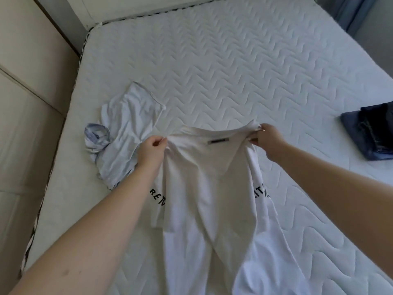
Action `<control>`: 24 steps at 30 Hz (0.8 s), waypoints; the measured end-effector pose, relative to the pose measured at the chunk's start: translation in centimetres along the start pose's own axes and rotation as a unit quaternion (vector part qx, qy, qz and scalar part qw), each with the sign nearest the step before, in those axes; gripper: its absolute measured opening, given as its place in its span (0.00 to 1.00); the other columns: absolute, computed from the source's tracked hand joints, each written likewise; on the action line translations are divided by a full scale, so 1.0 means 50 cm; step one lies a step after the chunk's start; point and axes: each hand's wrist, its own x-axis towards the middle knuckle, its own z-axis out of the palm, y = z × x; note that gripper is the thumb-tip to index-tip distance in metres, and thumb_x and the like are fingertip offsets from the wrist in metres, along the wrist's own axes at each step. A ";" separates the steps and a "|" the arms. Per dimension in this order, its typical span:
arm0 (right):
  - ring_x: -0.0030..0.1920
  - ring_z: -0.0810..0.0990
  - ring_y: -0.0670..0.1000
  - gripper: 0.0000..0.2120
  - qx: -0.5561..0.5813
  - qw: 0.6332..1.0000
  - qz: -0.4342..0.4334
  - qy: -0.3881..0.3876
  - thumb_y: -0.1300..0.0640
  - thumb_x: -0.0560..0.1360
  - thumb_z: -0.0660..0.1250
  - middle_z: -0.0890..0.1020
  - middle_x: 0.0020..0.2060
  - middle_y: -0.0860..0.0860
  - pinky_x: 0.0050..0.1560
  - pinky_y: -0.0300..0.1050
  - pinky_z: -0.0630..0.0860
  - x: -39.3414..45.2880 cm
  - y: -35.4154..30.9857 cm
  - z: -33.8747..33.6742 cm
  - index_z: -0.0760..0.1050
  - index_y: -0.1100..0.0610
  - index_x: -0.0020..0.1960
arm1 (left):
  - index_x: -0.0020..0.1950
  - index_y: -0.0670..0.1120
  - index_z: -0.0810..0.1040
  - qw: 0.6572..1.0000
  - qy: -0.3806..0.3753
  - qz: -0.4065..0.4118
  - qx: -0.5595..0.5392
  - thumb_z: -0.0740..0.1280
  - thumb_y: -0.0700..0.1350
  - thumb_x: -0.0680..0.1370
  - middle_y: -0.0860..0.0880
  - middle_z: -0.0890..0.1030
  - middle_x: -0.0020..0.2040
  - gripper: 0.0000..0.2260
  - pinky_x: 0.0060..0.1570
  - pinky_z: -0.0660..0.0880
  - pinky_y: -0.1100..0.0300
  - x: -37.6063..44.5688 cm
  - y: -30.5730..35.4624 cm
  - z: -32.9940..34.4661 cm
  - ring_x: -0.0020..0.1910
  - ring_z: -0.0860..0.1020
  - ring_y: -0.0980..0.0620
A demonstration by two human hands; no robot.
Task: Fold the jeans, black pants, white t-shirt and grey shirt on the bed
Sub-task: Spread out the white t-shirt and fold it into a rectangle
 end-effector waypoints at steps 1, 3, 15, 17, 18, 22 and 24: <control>0.55 0.81 0.61 0.16 -0.003 1.000 -0.010 0.001 0.68 0.76 0.60 0.82 0.50 0.60 0.60 0.58 0.77 0.026 0.008 0.009 0.76 0.60 0.62 | 0.44 0.53 0.79 1.000 0.008 0.002 -0.001 0.68 0.50 0.77 0.57 0.80 0.43 0.04 0.42 0.71 0.63 0.019 -0.008 0.019 0.48 0.79 0.52; 0.53 0.80 0.57 0.17 -0.005 0.999 -0.032 -0.005 0.66 0.77 0.59 0.82 0.50 0.57 0.59 0.54 0.77 0.060 0.028 0.027 0.76 0.57 0.63 | 0.48 0.50 0.80 1.000 0.024 0.013 0.013 0.67 0.50 0.78 0.57 0.80 0.43 0.05 0.42 0.70 0.63 0.045 -0.023 0.051 0.49 0.79 0.50; 0.67 0.72 0.54 0.26 -0.336 0.916 -0.161 -0.152 0.53 0.81 0.59 0.69 0.72 0.52 0.62 0.42 0.65 -0.042 0.342 0.132 0.57 0.50 0.78 | 0.70 0.44 0.71 0.962 -0.129 0.085 0.227 0.65 0.43 0.79 0.45 0.73 0.70 0.19 0.68 0.64 0.56 -0.124 -0.267 0.240 0.69 0.70 0.46; 0.75 0.61 0.52 0.28 -0.401 0.877 -0.180 -0.196 0.54 0.81 0.58 0.63 0.76 0.50 0.71 0.47 0.59 -0.111 0.426 0.150 0.55 0.52 0.79 | 0.73 0.43 0.69 0.945 -0.178 0.084 0.260 0.64 0.42 0.79 0.45 0.70 0.72 0.22 0.71 0.62 0.54 -0.213 -0.325 0.267 0.72 0.67 0.47; 0.77 0.55 0.51 0.28 -0.428 0.858 -0.193 -0.205 0.54 0.81 0.58 0.58 0.78 0.48 0.73 0.48 0.55 -0.148 0.470 0.153 0.53 0.52 0.79 | 0.74 0.43 0.67 0.937 -0.192 0.086 0.278 0.64 0.43 0.79 0.45 0.67 0.74 0.23 0.72 0.60 0.55 -0.260 -0.352 0.276 0.74 0.65 0.48; 0.79 0.48 0.50 0.30 -0.481 0.823 -0.215 -0.211 0.54 0.80 0.58 0.51 0.79 0.45 0.75 0.47 0.48 -0.279 0.630 0.118 0.53 0.51 0.79 | 0.77 0.44 0.62 0.916 -0.219 0.092 0.322 0.63 0.44 0.79 0.46 0.58 0.78 0.26 0.74 0.57 0.56 -0.432 -0.456 0.288 0.77 0.58 0.48; 0.79 0.48 0.52 0.29 -0.488 0.815 -0.224 -0.218 0.53 0.80 0.58 0.50 0.79 0.45 0.75 0.47 0.46 -0.331 0.687 0.088 0.54 0.51 0.79 | 0.78 0.44 0.60 0.891 -0.236 0.105 0.373 0.60 0.47 0.79 0.45 0.57 0.79 0.27 0.73 0.59 0.53 -0.514 -0.495 0.280 0.77 0.58 0.47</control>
